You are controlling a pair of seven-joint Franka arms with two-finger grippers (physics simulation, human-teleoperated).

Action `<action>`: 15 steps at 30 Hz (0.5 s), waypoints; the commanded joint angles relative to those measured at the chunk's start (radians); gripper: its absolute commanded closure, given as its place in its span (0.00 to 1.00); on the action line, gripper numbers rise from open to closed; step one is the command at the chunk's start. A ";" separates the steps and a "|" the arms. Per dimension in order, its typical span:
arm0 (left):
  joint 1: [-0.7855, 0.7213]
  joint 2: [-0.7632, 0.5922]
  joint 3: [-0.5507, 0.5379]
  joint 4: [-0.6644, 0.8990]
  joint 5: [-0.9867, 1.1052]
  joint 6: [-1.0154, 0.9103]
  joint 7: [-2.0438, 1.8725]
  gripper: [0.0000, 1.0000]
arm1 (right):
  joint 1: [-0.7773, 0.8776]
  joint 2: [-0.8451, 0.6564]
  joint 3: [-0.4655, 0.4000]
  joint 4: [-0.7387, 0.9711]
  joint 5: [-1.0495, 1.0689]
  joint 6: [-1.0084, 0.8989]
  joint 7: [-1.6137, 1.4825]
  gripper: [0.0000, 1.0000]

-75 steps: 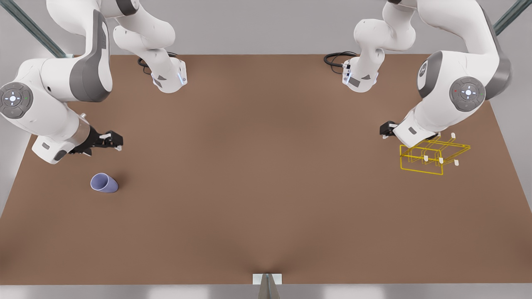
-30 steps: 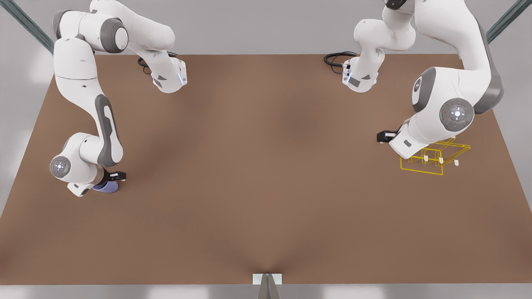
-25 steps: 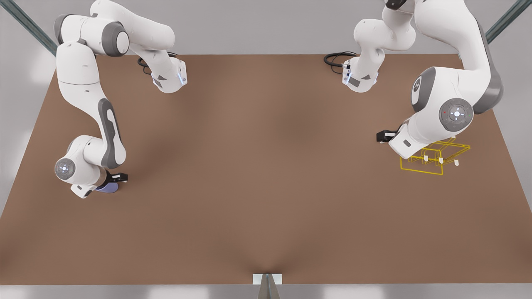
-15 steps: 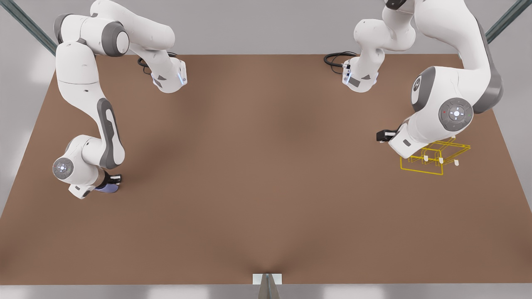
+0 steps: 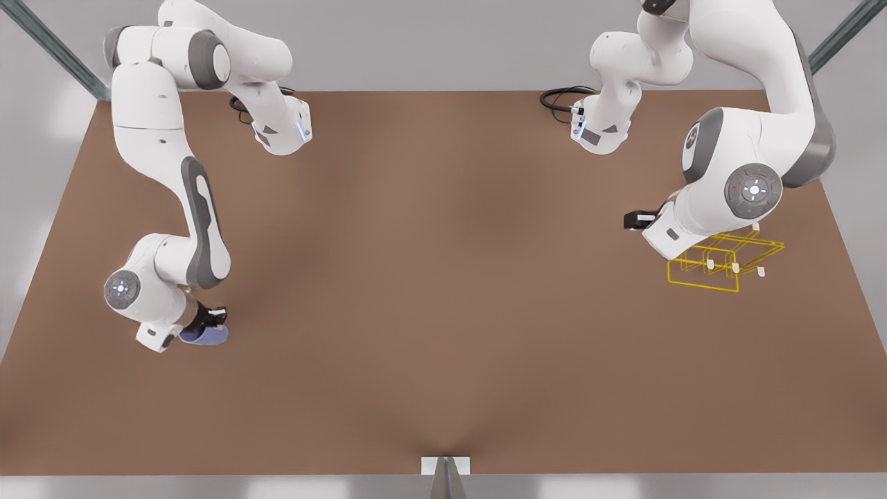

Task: Place the cup on the cup holder

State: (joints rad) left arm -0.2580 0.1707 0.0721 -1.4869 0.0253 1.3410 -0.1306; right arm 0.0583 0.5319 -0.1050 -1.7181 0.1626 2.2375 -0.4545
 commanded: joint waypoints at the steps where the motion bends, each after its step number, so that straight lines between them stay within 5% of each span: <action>1: -0.001 -0.002 0.000 0.000 0.001 -0.026 0.000 0.00 | 0.052 -0.001 0.004 0.031 0.187 -0.076 -0.003 0.79; 10: 0.003 0.015 -0.034 0.040 -0.051 -0.125 0.006 0.00 | 0.305 0.019 0.019 0.129 0.821 -0.085 0.075 0.79; 15: 0.008 0.015 -0.029 0.040 -0.050 -0.126 0.009 0.00 | 0.459 0.180 0.019 0.274 1.221 -0.069 0.085 0.79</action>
State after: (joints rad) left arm -0.2502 0.1866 0.0425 -1.4470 -0.0223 1.2319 -0.1268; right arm 0.5033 0.6887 -0.0858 -1.4676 1.2044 2.1658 -0.4373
